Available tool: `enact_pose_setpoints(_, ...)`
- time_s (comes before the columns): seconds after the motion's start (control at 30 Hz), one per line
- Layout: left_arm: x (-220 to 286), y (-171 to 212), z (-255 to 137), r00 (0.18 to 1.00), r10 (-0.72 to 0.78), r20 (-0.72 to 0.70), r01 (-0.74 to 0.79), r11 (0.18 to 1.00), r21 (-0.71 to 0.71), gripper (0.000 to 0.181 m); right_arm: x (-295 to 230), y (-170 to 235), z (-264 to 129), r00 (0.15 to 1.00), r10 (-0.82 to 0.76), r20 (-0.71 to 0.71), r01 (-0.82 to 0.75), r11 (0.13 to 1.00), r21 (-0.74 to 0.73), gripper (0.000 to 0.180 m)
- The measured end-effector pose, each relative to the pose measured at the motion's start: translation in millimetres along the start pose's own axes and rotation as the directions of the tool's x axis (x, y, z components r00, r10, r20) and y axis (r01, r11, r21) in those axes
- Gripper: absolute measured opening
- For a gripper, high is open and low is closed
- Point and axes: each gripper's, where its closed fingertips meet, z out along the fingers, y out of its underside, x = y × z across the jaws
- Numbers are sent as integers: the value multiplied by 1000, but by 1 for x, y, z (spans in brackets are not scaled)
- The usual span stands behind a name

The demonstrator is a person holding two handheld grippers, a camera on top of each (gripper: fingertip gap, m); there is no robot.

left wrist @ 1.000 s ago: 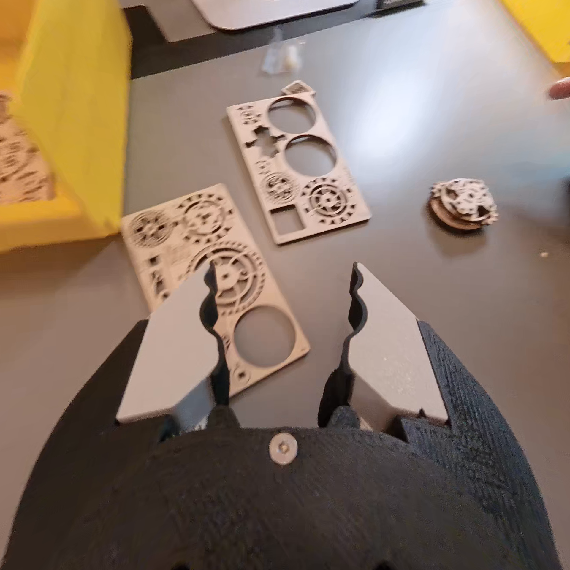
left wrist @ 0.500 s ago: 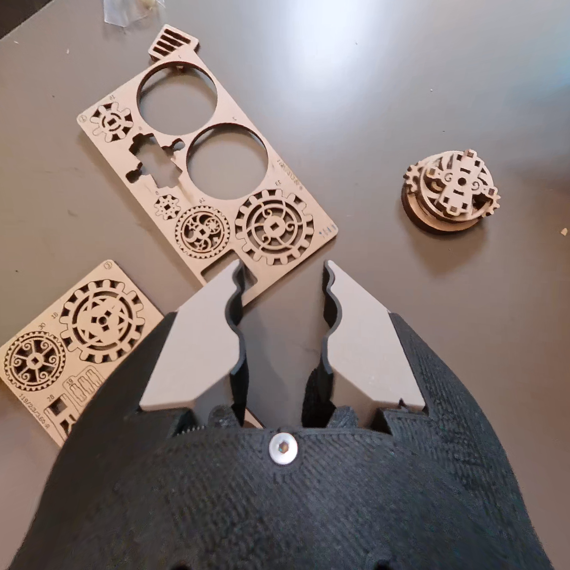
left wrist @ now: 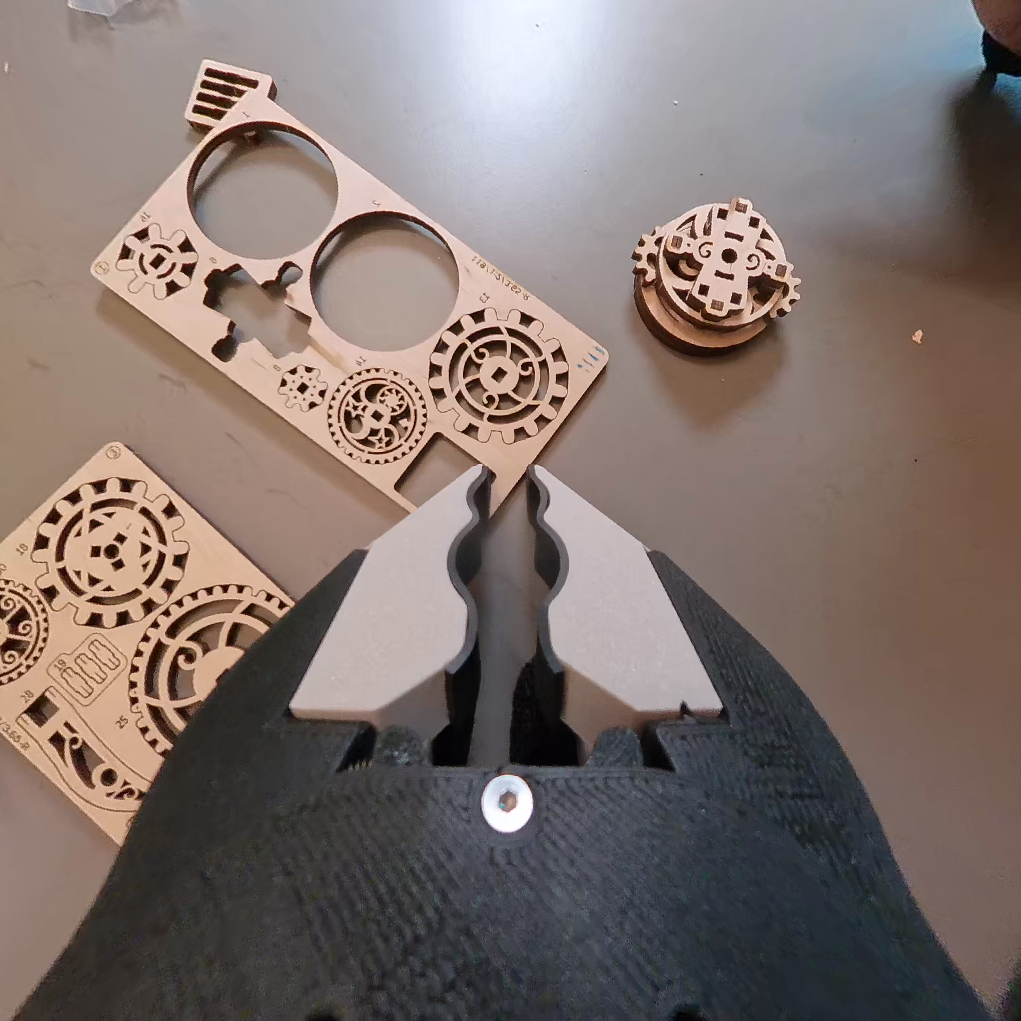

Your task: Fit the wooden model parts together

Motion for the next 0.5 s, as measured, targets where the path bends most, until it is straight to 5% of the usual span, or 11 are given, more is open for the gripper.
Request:
enact_pose_setpoints(0.03, 0, 0, 0, 1000, 4, -1, -4, 1000, 1, 11, 0, 0, 0, 1000, 0, 0, 0, 1000, 0, 8)
enact_pose_setpoints(0.5, -10, -28, -35, 998, 54, 45, -60, 986, 154, 7, 1, 0, -1, 1000, 3, 3, -3, 1000, 2, 8)
